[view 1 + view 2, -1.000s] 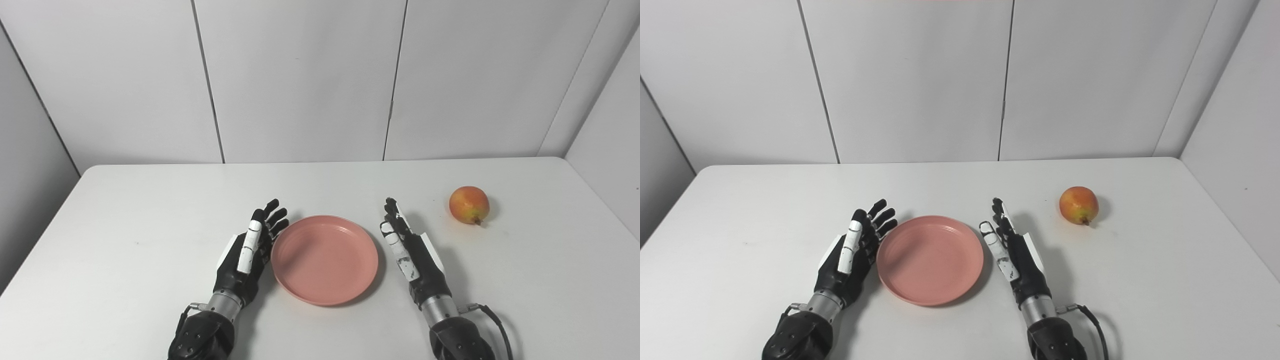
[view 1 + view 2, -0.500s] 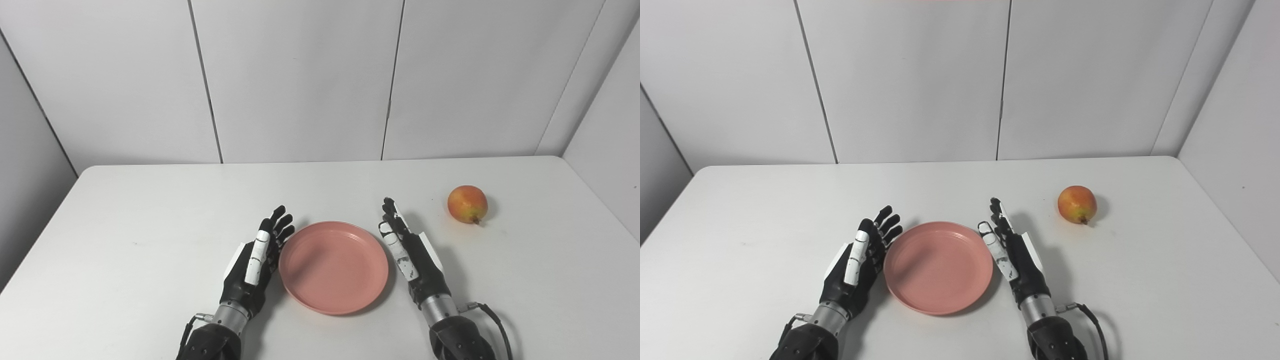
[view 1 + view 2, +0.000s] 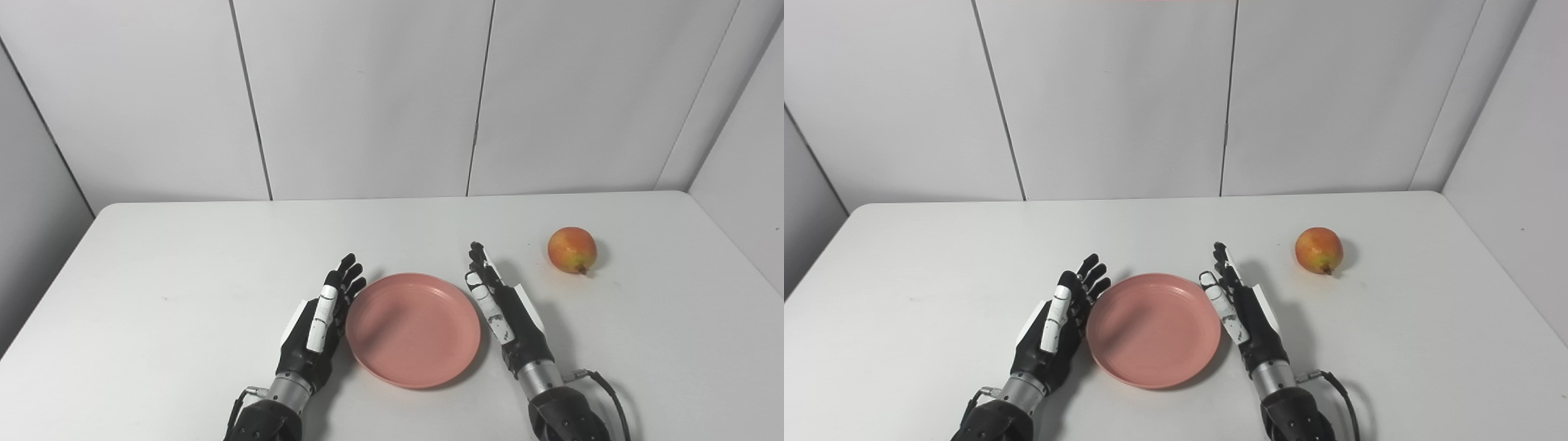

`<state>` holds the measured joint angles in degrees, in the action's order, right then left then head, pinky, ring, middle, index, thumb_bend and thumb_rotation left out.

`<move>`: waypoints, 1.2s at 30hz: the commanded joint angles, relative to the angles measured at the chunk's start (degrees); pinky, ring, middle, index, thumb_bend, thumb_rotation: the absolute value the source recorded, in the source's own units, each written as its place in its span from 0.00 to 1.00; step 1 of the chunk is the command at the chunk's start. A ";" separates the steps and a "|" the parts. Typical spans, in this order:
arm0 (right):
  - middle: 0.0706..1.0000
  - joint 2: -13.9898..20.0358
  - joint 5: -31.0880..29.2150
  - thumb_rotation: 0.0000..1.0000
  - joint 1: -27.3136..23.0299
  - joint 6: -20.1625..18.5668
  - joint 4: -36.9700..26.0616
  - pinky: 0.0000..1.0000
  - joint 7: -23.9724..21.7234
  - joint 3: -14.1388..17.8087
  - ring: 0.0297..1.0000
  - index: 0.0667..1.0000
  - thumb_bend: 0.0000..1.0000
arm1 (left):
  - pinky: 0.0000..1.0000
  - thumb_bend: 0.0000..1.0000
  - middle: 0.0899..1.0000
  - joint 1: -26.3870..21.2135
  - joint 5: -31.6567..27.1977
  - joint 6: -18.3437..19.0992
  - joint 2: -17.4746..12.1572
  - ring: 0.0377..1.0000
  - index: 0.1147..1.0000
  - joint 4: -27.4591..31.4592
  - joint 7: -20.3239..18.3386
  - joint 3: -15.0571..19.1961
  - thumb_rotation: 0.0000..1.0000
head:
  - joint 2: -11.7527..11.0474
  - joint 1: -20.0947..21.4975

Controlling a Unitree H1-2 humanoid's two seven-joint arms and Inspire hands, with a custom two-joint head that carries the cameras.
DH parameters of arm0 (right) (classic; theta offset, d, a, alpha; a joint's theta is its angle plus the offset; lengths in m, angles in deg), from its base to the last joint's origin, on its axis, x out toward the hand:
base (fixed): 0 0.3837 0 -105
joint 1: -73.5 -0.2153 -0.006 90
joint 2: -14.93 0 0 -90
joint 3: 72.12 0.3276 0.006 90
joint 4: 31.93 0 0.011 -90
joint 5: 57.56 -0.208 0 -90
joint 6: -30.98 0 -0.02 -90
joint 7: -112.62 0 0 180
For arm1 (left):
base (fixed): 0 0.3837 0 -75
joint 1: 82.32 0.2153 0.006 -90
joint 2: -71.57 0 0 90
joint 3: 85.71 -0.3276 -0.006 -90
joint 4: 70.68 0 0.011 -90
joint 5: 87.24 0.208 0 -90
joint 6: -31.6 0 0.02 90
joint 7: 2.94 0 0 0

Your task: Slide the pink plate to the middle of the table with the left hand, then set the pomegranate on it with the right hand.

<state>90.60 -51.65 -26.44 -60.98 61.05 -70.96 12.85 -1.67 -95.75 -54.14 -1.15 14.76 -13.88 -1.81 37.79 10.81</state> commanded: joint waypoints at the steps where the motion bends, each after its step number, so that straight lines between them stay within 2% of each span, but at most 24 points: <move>1: 1.00 -0.19 -0.65 0.99 -1.51 0.02 -2.25 1.00 0.00 0.17 1.00 1.00 0.71 | 0.97 0.66 1.00 -1.50 0.69 -3.25 0.52 0.99 1.00 0.75 0.18 -0.02 1.00 | -0.01 -0.02; 8: 1.00 -0.09 0.12 1.00 -1.54 -0.24 -2.12 1.00 0.34 0.12 1.00 1.00 0.72 | 0.97 0.64 1.00 -2.70 2.53 -6.99 0.61 1.00 1.00 -2.09 1.47 0.55 1.00 | 0.04 0.12; 15: 1.00 -0.89 -0.43 0.97 -1.68 0.46 -1.57 1.00 1.49 1.23 1.00 1.00 0.72 | 0.96 0.65 1.00 -3.83 6.54 -8.54 1.20 0.98 0.99 -4.47 6.83 2.15 1.00 | -0.08 0.12; 20: 1.00 -0.84 -0.07 0.97 -1.87 0.37 -1.69 1.00 1.79 1.40 1.00 1.00 0.73 | 0.95 0.66 1.00 -4.67 7.64 -10.48 0.93 0.98 0.97 -6.55 8.10 2.51 1.00 | -0.10 0.21; 23: 1.00 -0.75 0.84 0.97 -1.98 0.67 -1.81 1.00 2.52 1.36 1.00 1.00 0.74 | 0.97 0.66 1.00 -4.92 8.65 -11.31 0.92 0.99 0.96 -7.37 9.07 2.53 1.00 | -0.06 0.24; 27: 1.00 -0.50 0.35 0.94 -2.89 5.44 -0.33 1.00 3.36 2.05 1.00 1.00 0.70 | 0.96 0.67 1.00 -5.07 9.06 -11.03 0.89 0.98 0.96 -7.68 9.41 2.41 1.00 | 0.02 0.38; 30: 1.00 0.19 0.46 0.93 -3.30 5.47 -1.11 1.00 3.19 2.40 1.00 1.00 0.70 | 0.94 0.66 1.00 -4.99 9.19 -11.04 1.14 0.97 0.96 -7.52 9.51 2.39 1.00 | 0.11 0.48; 33: 1.00 1.12 0.07 0.90 -4.20 6.61 -1.55 1.00 3.08 2.93 1.00 1.00 0.66 | 0.94 0.65 0.99 -4.85 8.49 -10.38 1.63 0.97 0.96 -7.10 9.32 2.48 1.00 | 0.14 0.61; 36: 1.00 2.97 4.05 0.92 -5.62 6.63 -2.57 1.00 5.39 3.56 0.99 1.00 0.66 | 0.93 0.64 1.00 -4.78 7.04 -10.40 2.04 0.96 0.97 -6.84 8.32 2.50 1.00 | 0.14 0.69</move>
<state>92.49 -49.09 -28.87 -58.03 61.15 -67.14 15.62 -5.42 -87.46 -63.65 -0.11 7.24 -5.03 0.80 37.97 11.51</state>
